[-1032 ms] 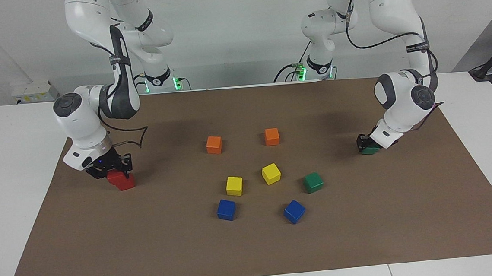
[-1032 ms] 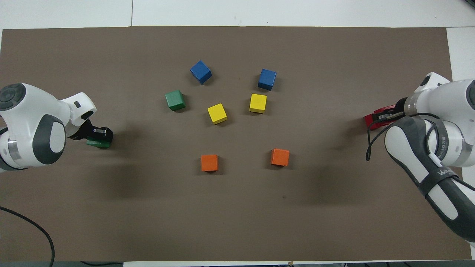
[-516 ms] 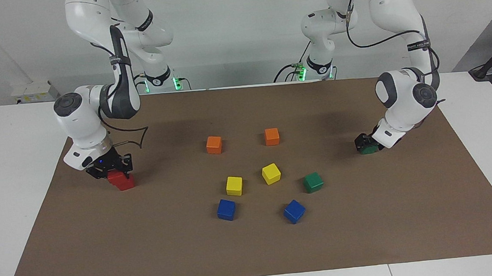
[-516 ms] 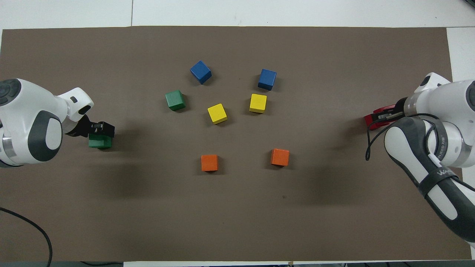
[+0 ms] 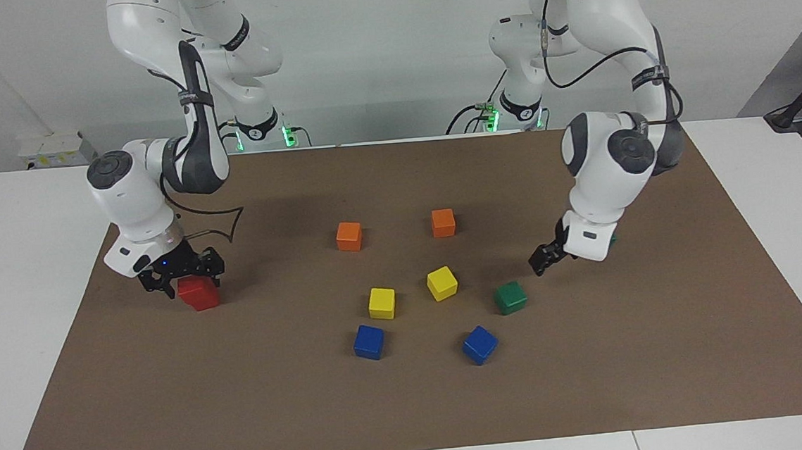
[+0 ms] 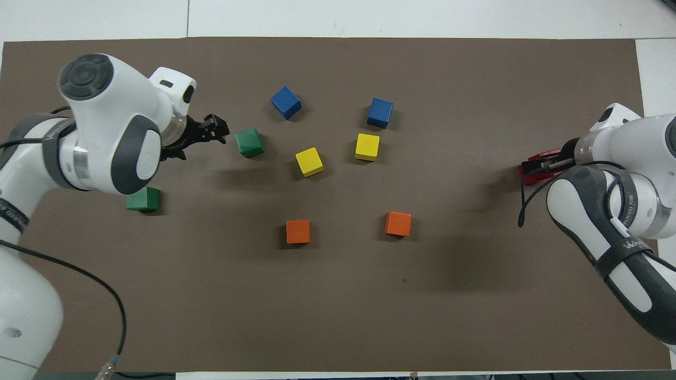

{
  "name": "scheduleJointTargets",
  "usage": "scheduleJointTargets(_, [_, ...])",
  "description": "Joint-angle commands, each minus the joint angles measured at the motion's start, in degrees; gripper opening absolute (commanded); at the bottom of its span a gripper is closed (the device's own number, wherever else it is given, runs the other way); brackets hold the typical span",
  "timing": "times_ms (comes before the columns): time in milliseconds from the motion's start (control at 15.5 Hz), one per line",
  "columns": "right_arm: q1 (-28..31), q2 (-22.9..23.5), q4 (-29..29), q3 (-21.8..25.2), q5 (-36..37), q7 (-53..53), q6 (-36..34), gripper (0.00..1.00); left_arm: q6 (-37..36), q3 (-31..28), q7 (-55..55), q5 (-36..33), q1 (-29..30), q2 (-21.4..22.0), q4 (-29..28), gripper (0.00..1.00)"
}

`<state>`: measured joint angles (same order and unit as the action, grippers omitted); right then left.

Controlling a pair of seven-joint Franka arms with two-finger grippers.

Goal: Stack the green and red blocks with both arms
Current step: 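Open the left gripper and reach it to the other green cube, then stack the red cube on the red cube while the left gripper grasps green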

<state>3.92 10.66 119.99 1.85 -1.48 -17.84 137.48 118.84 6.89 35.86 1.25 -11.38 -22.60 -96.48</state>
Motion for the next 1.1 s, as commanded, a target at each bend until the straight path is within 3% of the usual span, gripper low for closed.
scheduleJointTargets(0, [-0.6, -1.3, -3.7, -0.6, -1.2, -1.1, -4.3, 1.0, 2.5, -1.0, 4.4, -1.3, -2.7, -5.4, 4.4, 1.0])
scheduleJointTargets(258, [-0.8, -2.6, -15.7, -0.5, -1.1, 0.9, -21.2, 1.0, 4.6, -1.0, 6.5, -1.9, -3.2, -6.0, 3.8, 1.0])
scheduleJointTargets(516, [-1.2, -6.3, -22.1, -0.7, -0.8, 2.3, -35.0, 1.0, 7.6, -1.0, 6.6, -2.0, -4.1, -7.0, 2.5, 1.0])
scheduleJointTargets(710, [-1.5, -9.4, -23.7, -0.8, 0.2, 4.0, -44.1, 1.0, 12.4, -1.0, 6.8, -2.1, -4.3, -6.9, -1.1, 1.0])
scheduleJointTargets(1032, [-1.6, -12.3, -23.7, -1.1, 1.6, 4.1, -49.5, 1.0, 13.7, -1.0, 8.5, -2.1, -3.9, -6.7, -2.6, 1.0])
